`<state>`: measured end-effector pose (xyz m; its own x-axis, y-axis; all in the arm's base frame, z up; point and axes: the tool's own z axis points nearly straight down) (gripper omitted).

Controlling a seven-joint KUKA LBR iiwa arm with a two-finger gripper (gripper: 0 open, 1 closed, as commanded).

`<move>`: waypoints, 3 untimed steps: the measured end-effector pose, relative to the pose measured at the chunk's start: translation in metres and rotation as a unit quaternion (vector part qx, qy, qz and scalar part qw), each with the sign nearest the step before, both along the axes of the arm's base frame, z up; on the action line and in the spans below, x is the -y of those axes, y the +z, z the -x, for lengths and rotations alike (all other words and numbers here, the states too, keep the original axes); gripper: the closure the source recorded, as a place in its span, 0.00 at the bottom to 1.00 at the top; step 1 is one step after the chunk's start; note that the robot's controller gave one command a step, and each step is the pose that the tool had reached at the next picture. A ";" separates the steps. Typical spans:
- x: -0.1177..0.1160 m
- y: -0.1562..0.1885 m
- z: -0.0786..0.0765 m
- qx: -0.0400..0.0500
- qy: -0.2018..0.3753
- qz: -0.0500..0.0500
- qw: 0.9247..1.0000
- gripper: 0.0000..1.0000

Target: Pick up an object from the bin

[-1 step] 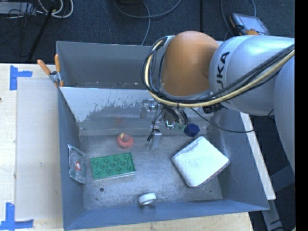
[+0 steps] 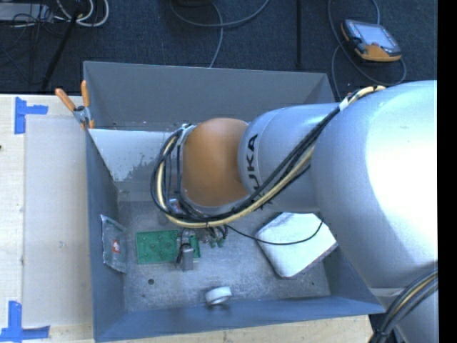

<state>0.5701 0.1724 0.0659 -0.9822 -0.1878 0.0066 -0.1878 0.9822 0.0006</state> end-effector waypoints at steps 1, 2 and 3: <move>0.011 0.036 -0.004 0.005 0.015 -0.001 1.000 0.00; 0.001 0.052 -0.004 0.004 -0.083 -0.001 0.997 0.00; 0.004 0.001 0.005 0.000 -0.122 0.001 0.993 0.00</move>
Offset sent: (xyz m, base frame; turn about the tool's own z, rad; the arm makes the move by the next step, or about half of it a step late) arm 0.0030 -0.0111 0.0341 -0.0305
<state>0.5649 0.1689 0.0671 -0.9984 0.0555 0.0062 0.0555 0.9985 -0.0010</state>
